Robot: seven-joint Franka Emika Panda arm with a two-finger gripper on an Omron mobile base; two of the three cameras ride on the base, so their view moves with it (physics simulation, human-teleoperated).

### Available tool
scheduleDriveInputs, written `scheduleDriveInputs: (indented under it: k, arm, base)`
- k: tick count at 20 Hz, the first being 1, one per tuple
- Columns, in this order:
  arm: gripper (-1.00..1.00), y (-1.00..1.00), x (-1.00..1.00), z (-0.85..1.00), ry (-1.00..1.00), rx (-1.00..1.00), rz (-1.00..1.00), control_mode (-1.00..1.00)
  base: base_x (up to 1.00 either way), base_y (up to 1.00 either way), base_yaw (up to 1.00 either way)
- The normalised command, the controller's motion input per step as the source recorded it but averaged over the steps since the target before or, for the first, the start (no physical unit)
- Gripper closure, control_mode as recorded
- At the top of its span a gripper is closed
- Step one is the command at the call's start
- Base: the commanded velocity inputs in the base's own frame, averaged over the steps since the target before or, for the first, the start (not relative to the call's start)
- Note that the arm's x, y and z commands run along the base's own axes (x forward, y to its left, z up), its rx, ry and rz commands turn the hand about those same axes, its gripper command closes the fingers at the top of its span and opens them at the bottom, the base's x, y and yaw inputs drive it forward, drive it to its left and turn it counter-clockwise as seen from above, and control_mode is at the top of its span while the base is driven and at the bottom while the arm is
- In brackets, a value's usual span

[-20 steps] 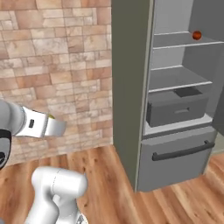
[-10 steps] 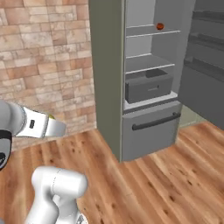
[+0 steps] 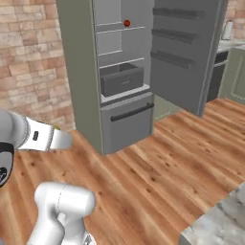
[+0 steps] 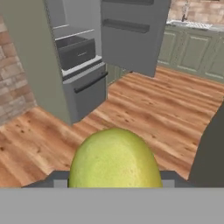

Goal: Gather the tomato and lemon from the fridge and place them on a tray on the dining counter. Then gather the steaks from the fridge and place them on the other tray.

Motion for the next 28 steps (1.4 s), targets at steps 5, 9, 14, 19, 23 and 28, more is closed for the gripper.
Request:
scheduleDriveInputs:
  k: [5, 9, 14, 19, 23, 28]
  arm:
    - [1.00, 0.00, 0.00, 0.00, 0.00, 0.00, 0.00, 1.00]
    - [1.00, 0.00, 0.00, 0.00, 0.00, 0.00, 0.00, 1.00]
    - [1.00, 0.00, 0.00, 0.00, 0.00, 0.00, 0.00, 1.00]
    - [1.00, 0.00, 0.00, 0.00, 0.00, 0.00, 0.00, 1.00]
    - [1.00, 0.00, 0.00, 0.00, 0.00, 0.00, 0.00, 1.00]
    - [1.00, 0.00, 0.00, 0.00, 0.00, 0.00, 0.00, 1.00]
  base:
    - [-0.79, -0.34, -0.38]
    - [-0.78, -0.58, -0.34]
    - [-0.60, -0.66, -0.33]
    - [-0.20, -0.67, -0.35]
    - [0.03, -0.47, -0.40]
    - [0.42, -0.10, -0.42]
